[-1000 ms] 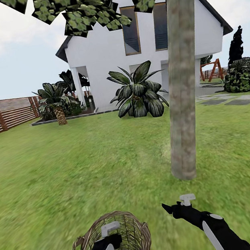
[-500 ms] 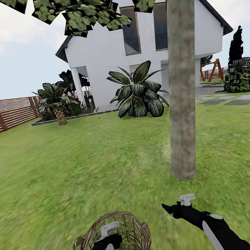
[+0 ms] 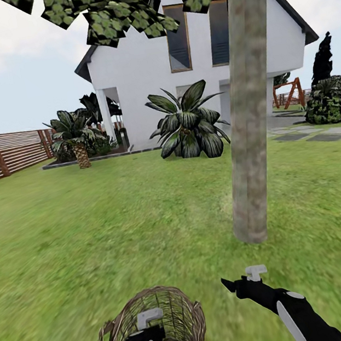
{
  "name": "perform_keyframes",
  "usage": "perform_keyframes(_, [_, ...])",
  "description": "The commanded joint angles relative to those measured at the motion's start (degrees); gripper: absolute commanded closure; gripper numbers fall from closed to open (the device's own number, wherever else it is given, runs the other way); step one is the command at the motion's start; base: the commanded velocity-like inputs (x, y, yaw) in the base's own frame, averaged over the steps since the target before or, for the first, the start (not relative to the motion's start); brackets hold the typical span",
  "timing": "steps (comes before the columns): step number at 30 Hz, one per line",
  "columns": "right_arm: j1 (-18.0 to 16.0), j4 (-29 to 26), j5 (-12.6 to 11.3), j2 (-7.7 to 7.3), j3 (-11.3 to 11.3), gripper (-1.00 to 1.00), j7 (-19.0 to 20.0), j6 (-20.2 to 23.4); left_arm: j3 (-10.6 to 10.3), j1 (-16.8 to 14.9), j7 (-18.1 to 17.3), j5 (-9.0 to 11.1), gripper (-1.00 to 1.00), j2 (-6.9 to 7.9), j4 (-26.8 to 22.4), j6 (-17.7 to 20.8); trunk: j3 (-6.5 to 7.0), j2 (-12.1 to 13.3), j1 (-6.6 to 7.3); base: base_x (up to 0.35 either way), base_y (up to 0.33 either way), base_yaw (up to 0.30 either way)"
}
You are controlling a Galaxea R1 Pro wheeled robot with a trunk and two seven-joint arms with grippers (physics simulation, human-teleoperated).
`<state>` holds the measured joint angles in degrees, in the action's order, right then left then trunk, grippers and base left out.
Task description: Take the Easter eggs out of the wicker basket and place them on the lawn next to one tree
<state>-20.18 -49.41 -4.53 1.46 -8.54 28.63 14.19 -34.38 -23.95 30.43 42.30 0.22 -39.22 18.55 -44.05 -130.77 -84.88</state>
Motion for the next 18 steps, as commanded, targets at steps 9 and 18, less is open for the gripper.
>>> perform_keyframes(9, [0.0, 0.0, -0.4, 0.11, -0.3, -1.0, 0.1, 0.6, -0.3, 0.0, 0.4, 0.3, -1.0, 0.05, -0.1, 0.2, -0.65, 0.0, 0.01, 0.0, 0.0, 0.0])
perform_keyframes(18, [0.0, 0.1, -0.4, 0.07, -0.3, -1.0, -0.2, 0.6, -0.3, 0.0, 0.5, 0.3, -1.0, 0.05, -0.1, 0.2, -1.24, 0.0, 0.01, 0.0, 0.0, 0.0])
